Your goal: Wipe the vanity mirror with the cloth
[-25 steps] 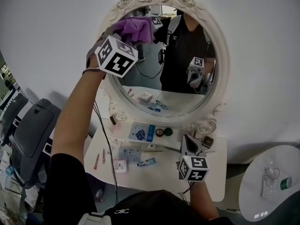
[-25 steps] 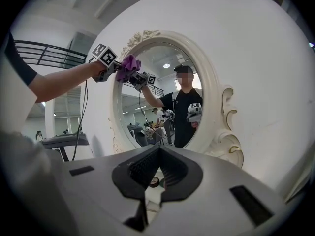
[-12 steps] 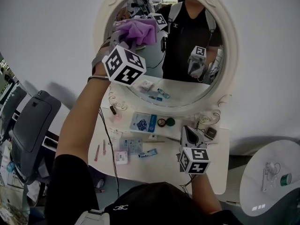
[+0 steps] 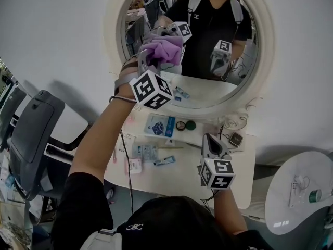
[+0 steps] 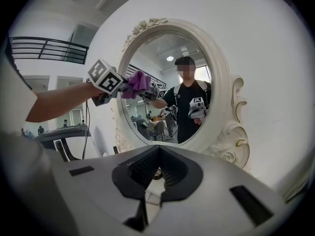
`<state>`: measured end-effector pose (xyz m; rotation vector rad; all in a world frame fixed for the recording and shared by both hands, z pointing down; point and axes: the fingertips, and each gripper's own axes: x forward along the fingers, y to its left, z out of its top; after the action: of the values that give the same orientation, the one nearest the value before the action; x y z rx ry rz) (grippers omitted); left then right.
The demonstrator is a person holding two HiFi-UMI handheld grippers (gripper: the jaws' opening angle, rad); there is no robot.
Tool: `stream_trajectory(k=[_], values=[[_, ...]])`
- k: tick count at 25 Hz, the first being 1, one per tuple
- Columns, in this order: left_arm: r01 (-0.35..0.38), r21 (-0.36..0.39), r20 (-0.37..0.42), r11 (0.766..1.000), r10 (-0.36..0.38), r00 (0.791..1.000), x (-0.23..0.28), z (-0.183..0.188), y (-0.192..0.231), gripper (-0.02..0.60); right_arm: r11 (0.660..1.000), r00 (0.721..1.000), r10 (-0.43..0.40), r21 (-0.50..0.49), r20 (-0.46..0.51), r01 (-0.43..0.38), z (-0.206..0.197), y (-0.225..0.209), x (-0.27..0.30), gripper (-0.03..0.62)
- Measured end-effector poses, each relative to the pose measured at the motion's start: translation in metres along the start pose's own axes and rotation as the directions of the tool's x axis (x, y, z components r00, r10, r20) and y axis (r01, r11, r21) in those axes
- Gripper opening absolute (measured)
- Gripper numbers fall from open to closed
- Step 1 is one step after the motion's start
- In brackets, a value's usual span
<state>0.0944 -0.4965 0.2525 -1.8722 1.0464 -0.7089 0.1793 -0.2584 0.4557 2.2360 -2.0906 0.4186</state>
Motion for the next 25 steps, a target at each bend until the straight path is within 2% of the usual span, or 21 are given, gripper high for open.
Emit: stream_trajectory(k=[9, 11, 13, 15, 17, 20, 25], values=[[0.106, -0.022, -0.035, 0.994, -0.107, 0.994, 0.009, -0.049, -0.12, 0.057, 0.999, 0.999, -0.021, -0.032, -0.047, 0.02, -0.012, 0.007, -0.005, 0.009], [0.171, -0.033, -0.053, 0.985, -0.173, 0.984, 0.011, -0.061, -0.151, 0.058, 0.999, 0.997, -0.034, -0.041, -0.063, 0.032, -0.016, 0.006, -0.006, 0.009], [0.264, -0.049, -0.078, 0.963, -0.267, 0.96, 0.014, -0.074, -0.19, 0.058, 0.997, 0.995, -0.054, -0.054, -0.084, 0.05, -0.02, 0.002, -0.011, 0.009], [0.298, -0.031, -0.085, 0.954, -0.3, 0.95, 0.017, -0.088, -0.219, 0.058, 0.996, 0.992, -0.069, -0.064, -0.101, 0.063, -0.025, 0.001, -0.014, 0.008], [0.296, -0.016, -0.09, 0.955, -0.297, 0.951, 0.018, -0.099, -0.233, 0.057, 0.995, 0.991, -0.077, -0.07, -0.113, 0.069, -0.029, 0.003, -0.014, 0.009], [0.31, -0.038, -0.101, 0.95, -0.313, 0.944, 0.019, -0.104, -0.243, 0.057, 0.994, 0.987, -0.091, -0.079, -0.13, 0.081, -0.034, 0.002, -0.018, 0.009], [0.335, 0.012, -0.112, 0.942, -0.332, 0.937, 0.02, -0.104, -0.247, 0.057, 0.993, 0.989, -0.093, -0.085, -0.117, 0.083, -0.032, 0.004, -0.024, 0.009]])
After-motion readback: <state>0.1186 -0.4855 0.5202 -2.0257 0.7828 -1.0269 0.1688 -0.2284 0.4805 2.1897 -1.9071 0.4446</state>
